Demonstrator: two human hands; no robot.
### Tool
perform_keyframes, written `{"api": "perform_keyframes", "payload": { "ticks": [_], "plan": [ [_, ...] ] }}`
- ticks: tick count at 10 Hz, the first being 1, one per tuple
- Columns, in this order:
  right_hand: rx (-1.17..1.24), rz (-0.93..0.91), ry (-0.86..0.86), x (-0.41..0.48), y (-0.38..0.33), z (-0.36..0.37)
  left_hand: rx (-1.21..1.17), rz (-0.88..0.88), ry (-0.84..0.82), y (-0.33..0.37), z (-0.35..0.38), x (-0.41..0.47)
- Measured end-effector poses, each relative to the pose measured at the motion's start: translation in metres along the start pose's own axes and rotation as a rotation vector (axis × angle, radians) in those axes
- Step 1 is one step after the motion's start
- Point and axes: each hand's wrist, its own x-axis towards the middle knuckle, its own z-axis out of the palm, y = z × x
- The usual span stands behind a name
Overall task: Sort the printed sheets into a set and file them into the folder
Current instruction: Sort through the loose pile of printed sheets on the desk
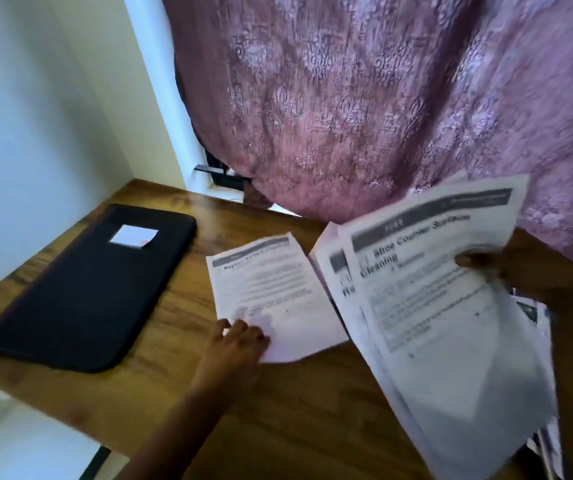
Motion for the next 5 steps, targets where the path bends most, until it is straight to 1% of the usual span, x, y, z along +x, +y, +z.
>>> {"api": "perform_keyframes", "payload": {
  "ticks": [1, 2, 3, 4, 5],
  "plan": [
    [0.045, 0.117, 0.021, 0.022, 0.011, 0.047, -0.177, -0.037, -0.077, -0.001, 0.019, -0.013],
    [0.154, 0.107, 0.006, 0.056, 0.029, 0.112, -0.937, -0.355, -0.269, -0.013, 0.016, -0.029],
    [0.154, 0.092, -0.012, 0.089, 0.039, 0.185, -0.925, -0.611, 0.226, -0.031, 0.024, -0.012],
    [-0.048, 0.105, -0.017, 0.116, 0.05, 0.218, -0.91, -0.695, 0.207, -0.054, 0.036, 0.017],
    [-0.679, 0.217, 0.213, 0.135, 0.063, 0.182, -0.579, -0.664, -0.076, -0.053, 0.056, 0.042]
  ]
}}
